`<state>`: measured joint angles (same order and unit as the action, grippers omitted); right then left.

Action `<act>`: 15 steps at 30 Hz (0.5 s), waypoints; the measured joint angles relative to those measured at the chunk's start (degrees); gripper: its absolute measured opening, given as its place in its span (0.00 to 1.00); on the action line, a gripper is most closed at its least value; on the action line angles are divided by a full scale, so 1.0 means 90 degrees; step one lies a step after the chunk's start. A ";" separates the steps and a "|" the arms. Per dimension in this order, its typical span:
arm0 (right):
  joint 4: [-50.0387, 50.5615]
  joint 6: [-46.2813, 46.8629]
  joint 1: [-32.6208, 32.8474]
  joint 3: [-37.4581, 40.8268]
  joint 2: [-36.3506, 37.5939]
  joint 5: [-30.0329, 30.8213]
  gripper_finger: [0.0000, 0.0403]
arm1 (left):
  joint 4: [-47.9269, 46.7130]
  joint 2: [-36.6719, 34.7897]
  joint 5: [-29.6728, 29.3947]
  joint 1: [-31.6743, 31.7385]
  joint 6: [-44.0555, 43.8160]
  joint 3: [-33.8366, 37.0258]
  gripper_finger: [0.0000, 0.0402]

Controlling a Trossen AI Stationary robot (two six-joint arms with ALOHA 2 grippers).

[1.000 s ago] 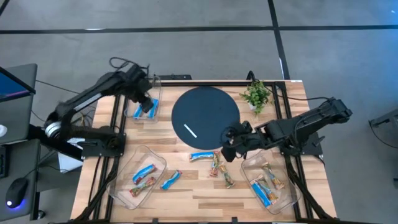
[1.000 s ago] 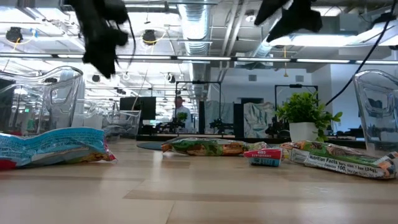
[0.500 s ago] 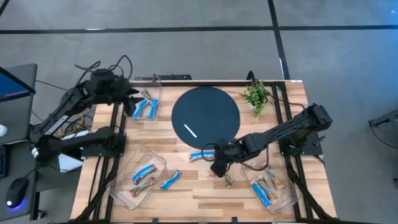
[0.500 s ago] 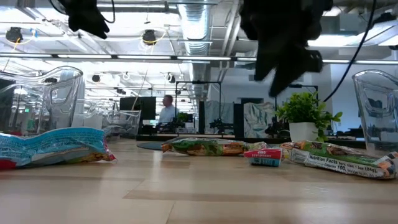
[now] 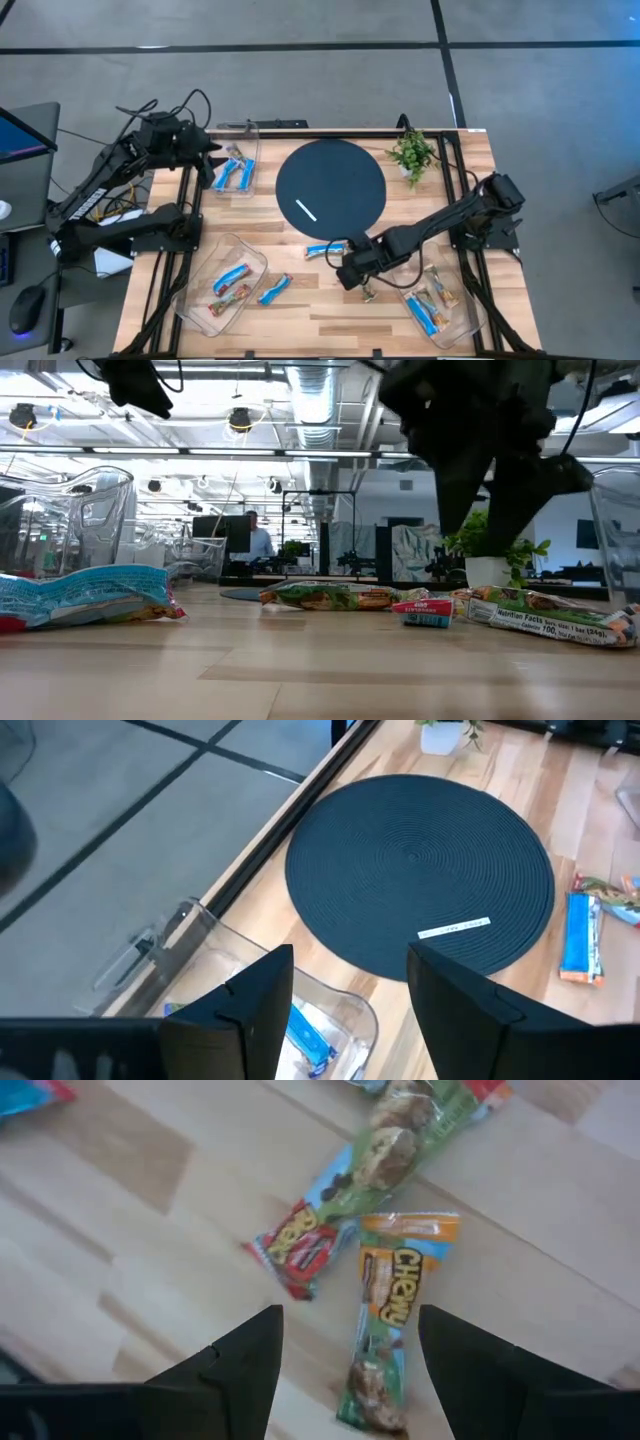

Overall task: Pick and place Granola Bars by type
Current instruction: Put the yellow granola bar into the bottom right transparent bin

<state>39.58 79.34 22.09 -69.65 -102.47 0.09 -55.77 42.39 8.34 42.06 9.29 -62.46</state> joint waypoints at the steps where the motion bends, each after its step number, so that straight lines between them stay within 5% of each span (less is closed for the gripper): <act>1: 0.0027 0.0048 -0.0009 0.0004 -0.0035 0.0007 0.55 | 0.0024 -0.0002 0.0000 0.0000 0.0040 0.0000 0.47; 15: 0.0108 -0.1605 -0.0307 0.0007 -0.0105 -0.0048 0.55 | 0.0041 0.0000 0.0019 0.0000 0.0189 0.0000 0.47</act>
<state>40.56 64.89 19.33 -69.58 -103.42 -0.34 -55.40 42.39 8.51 42.06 10.99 -62.46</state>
